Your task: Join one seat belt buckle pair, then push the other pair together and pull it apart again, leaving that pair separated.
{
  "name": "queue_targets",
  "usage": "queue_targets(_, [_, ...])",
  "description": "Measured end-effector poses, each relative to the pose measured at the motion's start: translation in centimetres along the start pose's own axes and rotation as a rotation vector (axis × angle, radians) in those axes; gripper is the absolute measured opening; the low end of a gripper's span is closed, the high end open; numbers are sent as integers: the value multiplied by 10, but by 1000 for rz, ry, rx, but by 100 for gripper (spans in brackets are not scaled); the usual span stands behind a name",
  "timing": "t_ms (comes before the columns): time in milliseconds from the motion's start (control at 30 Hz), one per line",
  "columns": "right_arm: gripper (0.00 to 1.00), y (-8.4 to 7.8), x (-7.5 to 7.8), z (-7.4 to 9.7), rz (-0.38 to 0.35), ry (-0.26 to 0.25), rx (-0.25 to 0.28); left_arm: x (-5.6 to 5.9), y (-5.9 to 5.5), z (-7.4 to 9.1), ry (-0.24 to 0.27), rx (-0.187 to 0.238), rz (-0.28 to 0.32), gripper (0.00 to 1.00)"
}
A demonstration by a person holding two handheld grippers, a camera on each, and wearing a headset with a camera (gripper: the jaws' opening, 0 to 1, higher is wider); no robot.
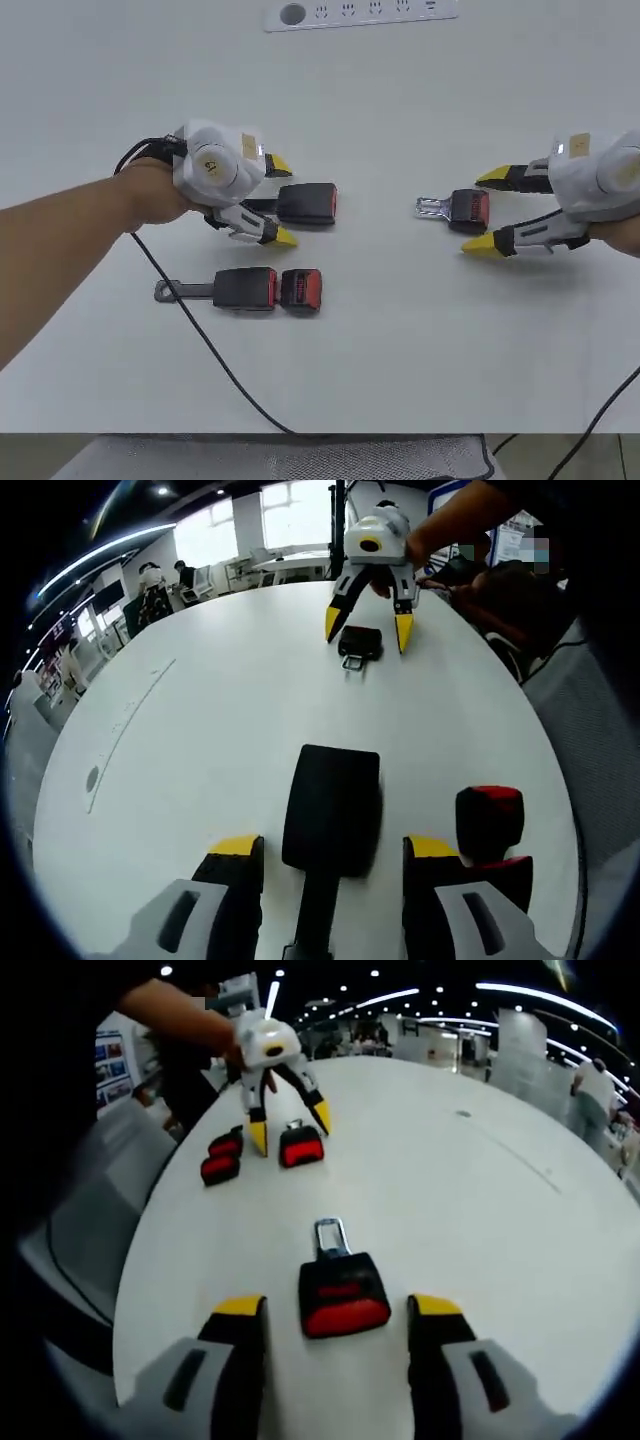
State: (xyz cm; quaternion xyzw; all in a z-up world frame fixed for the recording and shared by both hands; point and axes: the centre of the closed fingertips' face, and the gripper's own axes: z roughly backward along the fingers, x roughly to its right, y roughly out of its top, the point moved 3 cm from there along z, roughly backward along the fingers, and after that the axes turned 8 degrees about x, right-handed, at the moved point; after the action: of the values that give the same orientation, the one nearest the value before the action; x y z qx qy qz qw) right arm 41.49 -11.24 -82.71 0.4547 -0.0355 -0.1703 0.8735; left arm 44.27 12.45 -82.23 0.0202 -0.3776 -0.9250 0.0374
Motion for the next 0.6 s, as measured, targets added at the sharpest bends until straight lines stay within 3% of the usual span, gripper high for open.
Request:
queue_targets(167, [50, 1, -6, -2, 22, 25, 15, 2, 2, -1, -13, 0, 14, 52])
queue_targets(367, [44, 1, -1, -1, 71, 23, 15, 0, 5, -2, -14, 0, 14, 49])
queue_targets(467, [38, 1, 2, -1, 75, 16, 18, -1, 5, -1, -11, 4, 18, 46])
queue_targets(600, [37, 1, 2, 0, 72, 25, 45, -4, 5, -1, -7, 7, 21, 42])
